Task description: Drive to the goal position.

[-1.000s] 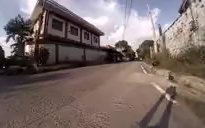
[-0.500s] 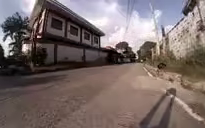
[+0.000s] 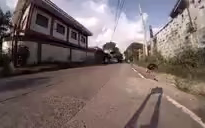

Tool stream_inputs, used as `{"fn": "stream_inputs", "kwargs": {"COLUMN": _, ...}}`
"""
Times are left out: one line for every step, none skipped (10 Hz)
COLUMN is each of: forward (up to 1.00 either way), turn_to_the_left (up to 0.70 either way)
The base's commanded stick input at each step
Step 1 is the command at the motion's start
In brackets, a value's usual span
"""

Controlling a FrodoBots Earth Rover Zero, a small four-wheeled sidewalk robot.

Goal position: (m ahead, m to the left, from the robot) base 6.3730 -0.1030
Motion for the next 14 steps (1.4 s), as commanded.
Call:
{"fn": "stream_inputs", "kwargs": {"forward": 1.00, "turn_to_the_left": -0.40}}
{"fn": "stream_inputs", "kwargs": {"forward": 1.00, "turn_to_the_left": -0.40}}
{"fn": "stream_inputs", "kwargs": {"forward": 1.00, "turn_to_the_left": -0.39}}
{"fn": "stream_inputs", "kwargs": {"forward": 1.00, "turn_to_the_left": -0.36}}
{"fn": "stream_inputs", "kwargs": {"forward": 1.00, "turn_to_the_left": -0.02}}
{"fn": "stream_inputs", "kwargs": {"forward": 1.00, "turn_to_the_left": 0.00}}
{"fn": "stream_inputs", "kwargs": {"forward": 1.00, "turn_to_the_left": 0.00}}
{"fn": "stream_inputs", "kwargs": {"forward": 1.00, "turn_to_the_left": 0.00}}
{"fn": "stream_inputs", "kwargs": {"forward": 1.00, "turn_to_the_left": 0.00}}
{"fn": "stream_inputs", "kwargs": {"forward": 1.00, "turn_to_the_left": 0.00}}
{"fn": "stream_inputs", "kwargs": {"forward": 1.00, "turn_to_the_left": 0.00}}
{"fn": "stream_inputs", "kwargs": {"forward": 1.00, "turn_to_the_left": 0.00}}
{"fn": "stream_inputs", "kwargs": {"forward": 1.00, "turn_to_the_left": 0.00}}
{"fn": "stream_inputs", "kwargs": {"forward": 1.00, "turn_to_the_left": 0.00}}
